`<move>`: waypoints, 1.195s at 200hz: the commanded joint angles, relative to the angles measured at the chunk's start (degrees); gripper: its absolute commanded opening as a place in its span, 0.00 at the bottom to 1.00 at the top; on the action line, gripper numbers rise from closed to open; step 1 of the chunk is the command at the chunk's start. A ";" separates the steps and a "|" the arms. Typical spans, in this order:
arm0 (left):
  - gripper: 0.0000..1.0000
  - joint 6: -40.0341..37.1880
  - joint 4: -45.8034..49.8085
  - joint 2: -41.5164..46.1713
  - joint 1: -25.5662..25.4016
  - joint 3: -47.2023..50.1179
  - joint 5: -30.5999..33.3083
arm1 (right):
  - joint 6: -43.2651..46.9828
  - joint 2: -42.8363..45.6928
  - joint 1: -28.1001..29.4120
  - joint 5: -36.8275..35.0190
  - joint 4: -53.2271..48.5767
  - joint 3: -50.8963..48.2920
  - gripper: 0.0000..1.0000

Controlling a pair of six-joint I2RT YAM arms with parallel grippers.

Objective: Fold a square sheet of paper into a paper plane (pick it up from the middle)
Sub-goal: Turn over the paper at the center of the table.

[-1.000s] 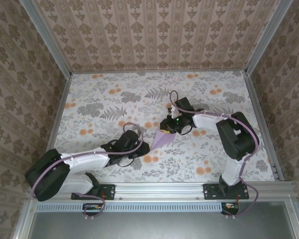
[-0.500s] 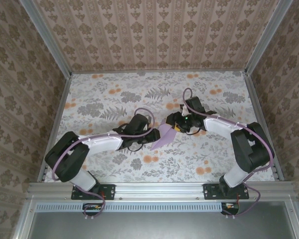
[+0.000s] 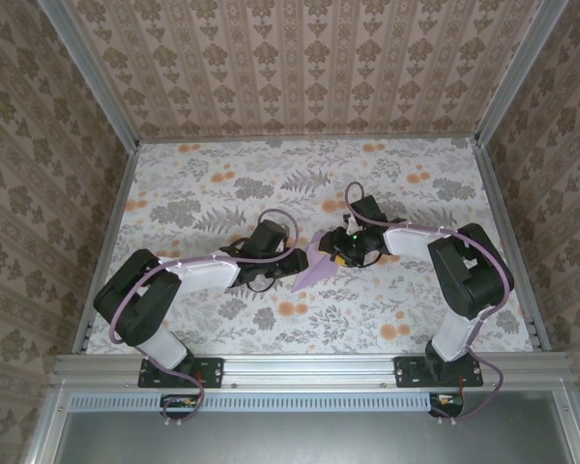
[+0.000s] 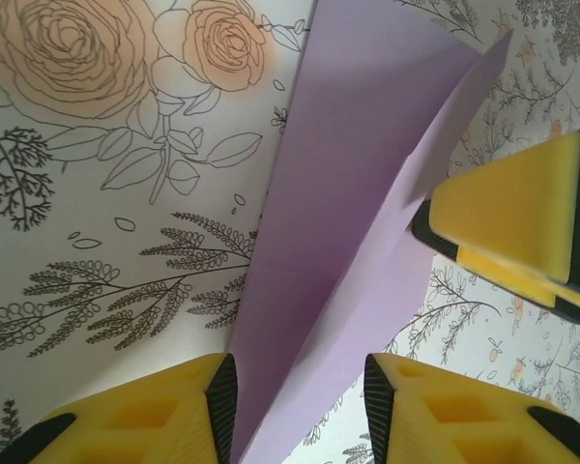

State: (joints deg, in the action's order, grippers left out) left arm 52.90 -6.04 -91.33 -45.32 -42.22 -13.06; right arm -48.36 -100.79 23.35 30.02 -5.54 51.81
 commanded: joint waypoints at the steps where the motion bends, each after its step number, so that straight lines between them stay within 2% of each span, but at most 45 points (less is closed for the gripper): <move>1: 0.44 1.12 -0.37 1.10 0.77 1.42 0.77 | -1.32 -1.66 0.94 3.48 3.82 1.77 0.50; 42: 0.53 2.61 -0.20 3.65 2.90 4.18 1.70 | -4.33 -2.90 2.33 5.51 10.17 0.19 0.45; 117: 0.90 -1.29 5.56 12.61 4.56 8.25 8.46 | -9.05 -2.57 5.71 2.18 18.99 -5.14 0.34; 149: 0.99 -2.34 8.20 16.04 5.66 8.75 8.62 | -9.60 -1.47 5.96 0.28 20.65 -6.37 0.23; 170: 1.00 -2.21 9.09 17.57 6.84 8.91 6.68 | -8.93 0.24 5.78 -0.15 21.37 -6.37 0.15; 190: 1.00 -1.44 8.75 19.54 8.33 8.98 2.31 | -7.27 2.69 4.86 1.36 22.41 -5.61 0.12; 218: 1.00 1.57 4.90 22.99 10.62 9.21 -6.78 | -6.67 5.77 2.05 8.63 25.96 -3.30 0.11; 239: 1.00 4.36 2.94 25.11 11.60 8.56 -11.15 | -8.33 6.89 0.35 14.51 28.67 -0.48 0.11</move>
State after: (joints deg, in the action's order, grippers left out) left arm 53.78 0.19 -68.97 -34.72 -33.50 -15.88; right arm -56.23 -96.66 25.52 36.56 17.15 47.05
